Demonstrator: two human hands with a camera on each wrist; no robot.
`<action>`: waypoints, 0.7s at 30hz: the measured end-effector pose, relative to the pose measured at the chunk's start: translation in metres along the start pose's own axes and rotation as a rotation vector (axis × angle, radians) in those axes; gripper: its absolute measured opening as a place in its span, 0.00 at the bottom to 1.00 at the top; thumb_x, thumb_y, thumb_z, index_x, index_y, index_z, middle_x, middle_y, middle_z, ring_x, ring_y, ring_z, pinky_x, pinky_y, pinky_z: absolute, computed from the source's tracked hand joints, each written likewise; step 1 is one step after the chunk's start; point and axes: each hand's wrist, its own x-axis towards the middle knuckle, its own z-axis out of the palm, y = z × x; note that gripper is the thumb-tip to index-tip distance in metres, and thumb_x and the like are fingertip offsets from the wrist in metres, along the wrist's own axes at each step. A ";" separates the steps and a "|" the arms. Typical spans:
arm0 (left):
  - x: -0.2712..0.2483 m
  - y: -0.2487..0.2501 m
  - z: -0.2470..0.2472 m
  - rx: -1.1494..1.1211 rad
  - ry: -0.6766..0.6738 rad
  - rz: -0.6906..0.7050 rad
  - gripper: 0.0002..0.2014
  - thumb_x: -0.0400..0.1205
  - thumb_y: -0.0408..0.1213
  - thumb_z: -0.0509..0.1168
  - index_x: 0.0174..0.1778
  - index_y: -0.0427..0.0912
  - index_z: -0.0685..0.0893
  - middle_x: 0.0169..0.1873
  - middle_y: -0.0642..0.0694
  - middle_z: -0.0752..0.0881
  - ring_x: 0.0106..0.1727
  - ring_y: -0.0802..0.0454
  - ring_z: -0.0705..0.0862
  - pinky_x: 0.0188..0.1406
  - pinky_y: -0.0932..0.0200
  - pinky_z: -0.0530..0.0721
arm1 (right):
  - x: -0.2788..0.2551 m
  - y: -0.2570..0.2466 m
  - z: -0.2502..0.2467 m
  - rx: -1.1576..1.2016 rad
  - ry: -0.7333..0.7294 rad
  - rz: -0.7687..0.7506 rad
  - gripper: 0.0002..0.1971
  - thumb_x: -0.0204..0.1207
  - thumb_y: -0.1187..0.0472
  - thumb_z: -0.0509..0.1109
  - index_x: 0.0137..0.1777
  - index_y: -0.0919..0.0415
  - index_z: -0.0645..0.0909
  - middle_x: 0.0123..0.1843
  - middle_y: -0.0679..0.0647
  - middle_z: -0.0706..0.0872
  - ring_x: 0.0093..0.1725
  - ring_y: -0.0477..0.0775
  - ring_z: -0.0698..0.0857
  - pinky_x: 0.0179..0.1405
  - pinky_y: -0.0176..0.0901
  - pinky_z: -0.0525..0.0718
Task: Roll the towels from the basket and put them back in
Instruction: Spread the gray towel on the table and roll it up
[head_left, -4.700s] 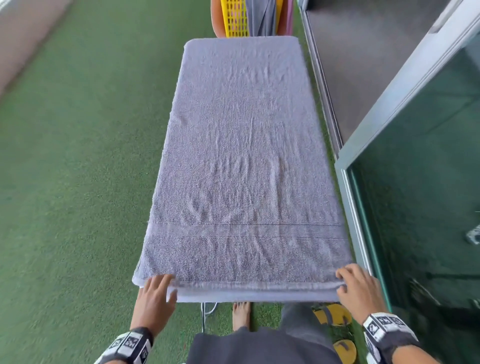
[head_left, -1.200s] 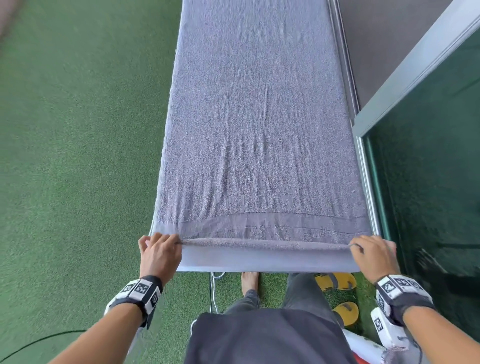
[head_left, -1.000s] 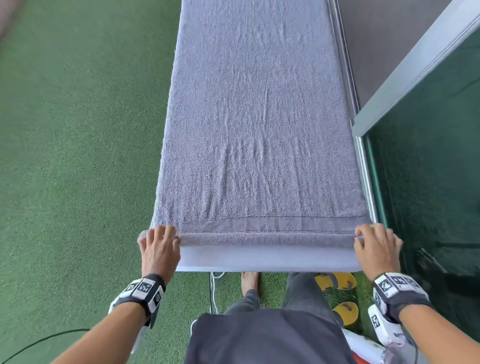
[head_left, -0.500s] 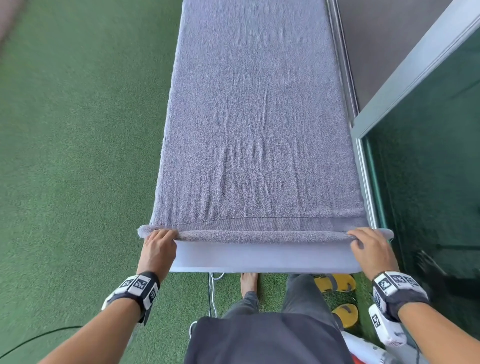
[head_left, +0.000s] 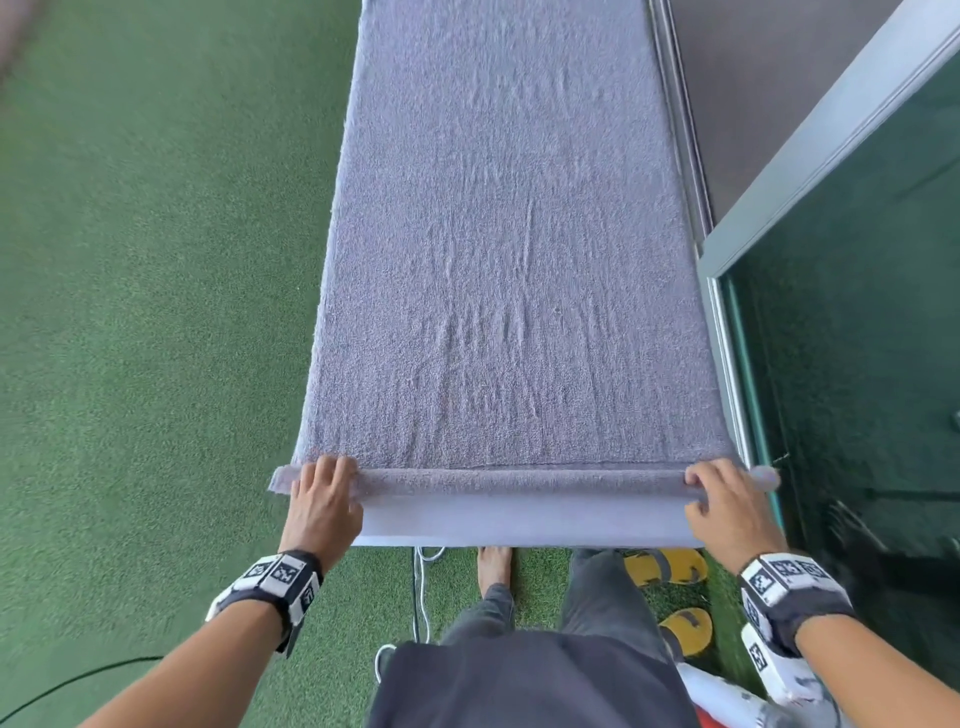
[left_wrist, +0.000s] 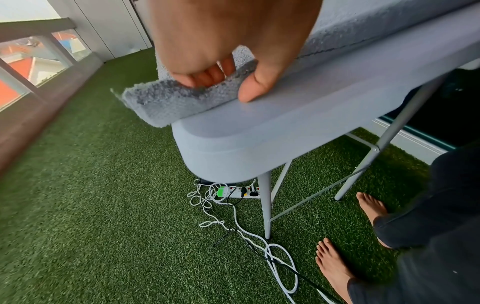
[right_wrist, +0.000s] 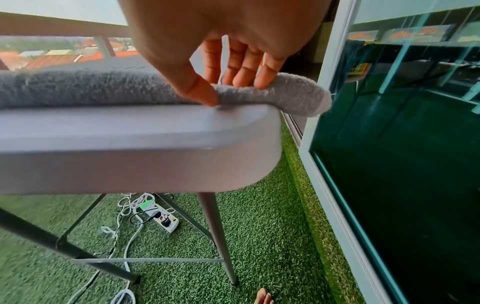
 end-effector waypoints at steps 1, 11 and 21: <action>0.000 -0.001 0.000 -0.008 0.005 -0.004 0.20 0.65 0.21 0.69 0.50 0.39 0.77 0.43 0.44 0.78 0.44 0.50 0.70 0.46 0.51 0.79 | 0.000 0.002 0.002 -0.020 0.008 -0.004 0.16 0.63 0.70 0.74 0.50 0.58 0.79 0.48 0.53 0.79 0.49 0.58 0.78 0.51 0.52 0.77; 0.016 -0.007 -0.010 -0.017 -0.011 -0.001 0.05 0.79 0.33 0.58 0.45 0.46 0.79 0.36 0.50 0.85 0.30 0.55 0.78 0.46 0.51 0.75 | 0.016 0.001 -0.010 -0.122 0.048 0.077 0.05 0.73 0.63 0.67 0.41 0.51 0.80 0.36 0.47 0.86 0.39 0.54 0.78 0.51 0.51 0.62; 0.015 0.008 -0.004 0.000 0.020 -0.012 0.24 0.62 0.13 0.61 0.51 0.38 0.77 0.44 0.41 0.77 0.44 0.48 0.68 0.41 0.53 0.76 | 0.017 -0.006 -0.003 -0.028 0.021 -0.005 0.14 0.63 0.70 0.73 0.45 0.57 0.74 0.45 0.51 0.77 0.44 0.55 0.76 0.46 0.48 0.75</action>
